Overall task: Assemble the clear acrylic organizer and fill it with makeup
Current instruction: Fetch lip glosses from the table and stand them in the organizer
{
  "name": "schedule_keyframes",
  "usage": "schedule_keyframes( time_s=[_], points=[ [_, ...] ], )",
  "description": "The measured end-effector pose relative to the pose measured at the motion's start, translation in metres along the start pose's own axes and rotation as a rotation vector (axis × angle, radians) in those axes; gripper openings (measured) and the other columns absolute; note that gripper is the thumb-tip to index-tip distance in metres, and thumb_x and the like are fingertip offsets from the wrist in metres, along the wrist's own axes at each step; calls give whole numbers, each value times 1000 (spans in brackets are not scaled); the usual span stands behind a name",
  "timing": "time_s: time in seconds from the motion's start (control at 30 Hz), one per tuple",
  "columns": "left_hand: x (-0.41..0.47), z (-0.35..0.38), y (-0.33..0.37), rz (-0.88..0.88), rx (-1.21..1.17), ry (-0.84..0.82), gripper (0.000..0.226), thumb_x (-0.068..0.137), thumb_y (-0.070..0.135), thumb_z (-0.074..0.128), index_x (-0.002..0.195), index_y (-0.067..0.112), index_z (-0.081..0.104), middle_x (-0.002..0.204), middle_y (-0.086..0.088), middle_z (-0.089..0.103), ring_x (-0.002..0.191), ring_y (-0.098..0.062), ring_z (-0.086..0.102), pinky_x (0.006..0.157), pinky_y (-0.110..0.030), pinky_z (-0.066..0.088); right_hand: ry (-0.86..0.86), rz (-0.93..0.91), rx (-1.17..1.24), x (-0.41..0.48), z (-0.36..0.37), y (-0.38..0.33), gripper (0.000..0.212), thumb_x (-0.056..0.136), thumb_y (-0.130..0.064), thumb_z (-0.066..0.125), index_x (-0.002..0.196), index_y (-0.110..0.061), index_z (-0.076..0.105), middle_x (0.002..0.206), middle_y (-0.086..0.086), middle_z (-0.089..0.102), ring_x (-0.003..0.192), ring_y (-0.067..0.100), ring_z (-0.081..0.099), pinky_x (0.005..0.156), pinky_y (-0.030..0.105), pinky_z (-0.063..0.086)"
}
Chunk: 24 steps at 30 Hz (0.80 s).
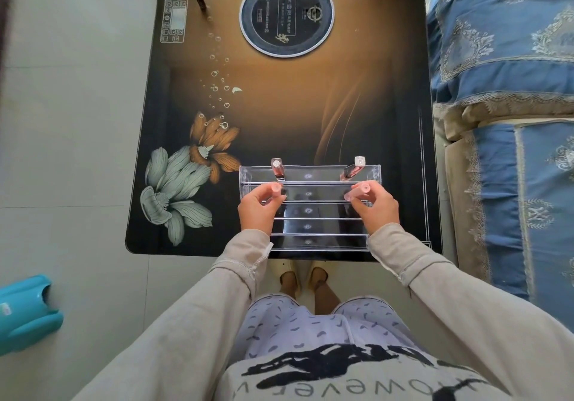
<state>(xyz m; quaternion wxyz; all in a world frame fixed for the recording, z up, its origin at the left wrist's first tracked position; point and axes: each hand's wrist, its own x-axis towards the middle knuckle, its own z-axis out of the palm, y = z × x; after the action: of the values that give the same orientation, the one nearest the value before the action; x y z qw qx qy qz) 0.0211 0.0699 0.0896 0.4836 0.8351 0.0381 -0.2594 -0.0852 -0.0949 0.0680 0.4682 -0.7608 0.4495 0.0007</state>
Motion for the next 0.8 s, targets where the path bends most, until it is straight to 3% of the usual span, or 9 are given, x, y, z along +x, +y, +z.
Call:
schedule_keyframes(
  time_s=[0.27,0.47,0.6,0.8],
  points=[
    [2,1,2,31,63,7,27,86,8,62,112,2,65,113,-15,68,105,-24,61,93,-28,44,-58,11,-50,1,-2,-3,20,88,-11,59,107,-6,63,110,15,67,95,22,58,85,23,41],
    [2,4,-5,2,128,-23,23,90,10,57,110,5,66,114,-13,67,102,-21,58,87,-23,39,-89,0,-89,0,-3,-7,21,88,-12,60,107,-6,64,112,14,66,99,24,59,90,27,45],
    [4,5,-7,-11,151,-29,22,90,10,56,110,6,66,114,-13,67,98,-15,55,93,-27,43,-146,-15,-162,1,-3,-10,23,89,-14,57,110,-6,63,115,13,66,107,28,61,98,35,47],
    [10,5,-8,-50,182,-89,22,89,8,57,110,7,66,112,-13,67,99,-20,58,89,-25,42,-205,31,-209,3,-3,-11,22,92,-16,54,110,-7,62,114,13,66,108,28,60,97,34,46]
  ],
)
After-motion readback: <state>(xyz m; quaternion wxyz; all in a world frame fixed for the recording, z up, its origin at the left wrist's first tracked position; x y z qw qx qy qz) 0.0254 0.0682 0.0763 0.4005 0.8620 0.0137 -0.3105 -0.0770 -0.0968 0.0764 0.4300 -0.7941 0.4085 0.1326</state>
